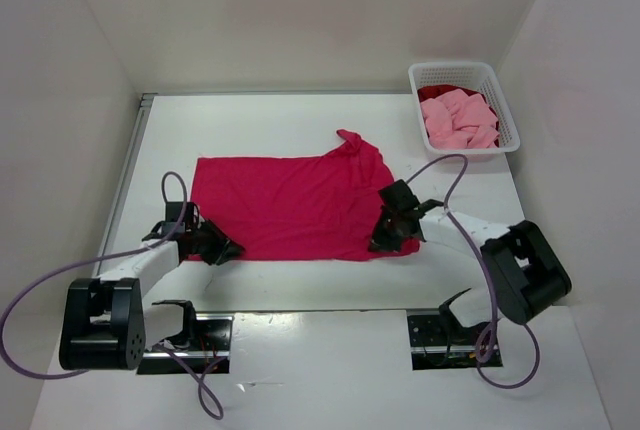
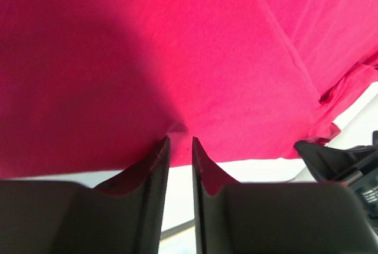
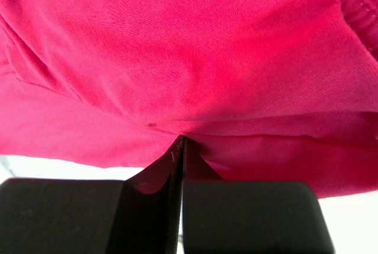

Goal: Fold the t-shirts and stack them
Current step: Fold the flattened tshirt in 1/3 of the way, then grap the side of the flattened tshirt furthest away from the robot with both arms

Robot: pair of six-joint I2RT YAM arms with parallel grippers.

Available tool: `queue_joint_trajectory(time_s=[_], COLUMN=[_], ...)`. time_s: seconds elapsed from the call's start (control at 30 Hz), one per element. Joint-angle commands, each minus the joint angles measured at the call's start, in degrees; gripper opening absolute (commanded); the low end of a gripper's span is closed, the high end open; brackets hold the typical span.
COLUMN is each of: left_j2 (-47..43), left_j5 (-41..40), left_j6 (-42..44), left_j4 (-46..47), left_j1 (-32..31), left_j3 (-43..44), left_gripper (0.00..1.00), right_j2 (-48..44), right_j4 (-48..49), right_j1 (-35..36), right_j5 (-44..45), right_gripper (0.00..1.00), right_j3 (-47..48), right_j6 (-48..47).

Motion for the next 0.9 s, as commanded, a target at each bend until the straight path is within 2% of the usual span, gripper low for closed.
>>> queue_joint_trajectory(time_s=[0.0,0.03,0.1,0.13,0.23,0.3,0.37,0.43,0.5,0.53,0.67,0.77,0.87], left_j2=[-3.0,-3.5,-3.5,-3.5,-0.4,3.7,7.5,14.5,22.4,24.8,33.9,39.8,43.9], left_j5=[2.0,2.5,1.0,-0.2,-5.8,-10.9,-14.9,-19.7,-21.2,-22.9,-28.8,-32.7,-34.4], left_j6=[-2.4,-1.7,2.6,4.4,10.2,11.6,12.1,12.7,13.9,14.7,15.9,18.5,20.0], left_j4=[-2.9,-2.9,-5.6,-7.0,-10.0,-8.6,-5.0,-3.2,-2.6,-2.6,-3.1,-5.2,-5.8], left_j1=[-0.4,-0.4,-0.4,-0.4,-0.4,-0.4,-0.4,-0.4,0.9,0.9,2.0,3.3,5.1], left_j3=[-1.2,0.0,4.5,11.0,21.3,28.3,30.9,35.3,39.1,43.5,51.7,55.2,57.4], left_gripper=[0.30,0.34,0.35,0.35,0.34,0.25,0.20,0.18,0.18,0.21,0.36,0.51,0.54], right_j2=[-4.3,-5.7,-7.8,-8.4,-5.8,-2.9,2.3,5.3,9.6,11.0,19.1,21.3,22.8], right_j4=[-5.8,-6.5,-8.2,-9.4,-11.7,-11.1,-10.4,-9.8,-9.8,-9.8,-11.0,-11.6,-11.0], right_j1=[0.9,0.9,0.3,-1.1,-3.0,-3.8,-3.8,-3.8,-3.8,-3.8,-3.8,-3.8,-4.3], right_j5=[-0.8,-1.3,-0.8,-0.8,-0.1,-0.1,-1.1,-1.1,-0.5,0.2,0.3,0.3,0.3], right_gripper=[0.00,0.00,0.09,0.12,0.21,0.19,0.10,0.04,0.03,0.03,0.04,0.06,0.10], right_j3=[-4.3,-4.3,0.5,3.1,14.1,21.3,27.8,31.2,36.3,37.9,47.6,51.1,52.3], right_j6=[3.4,3.4,2.1,1.0,-4.5,-8.2,-10.3,-12.9,-15.0,-17.0,-21.5,-23.1,-24.5])
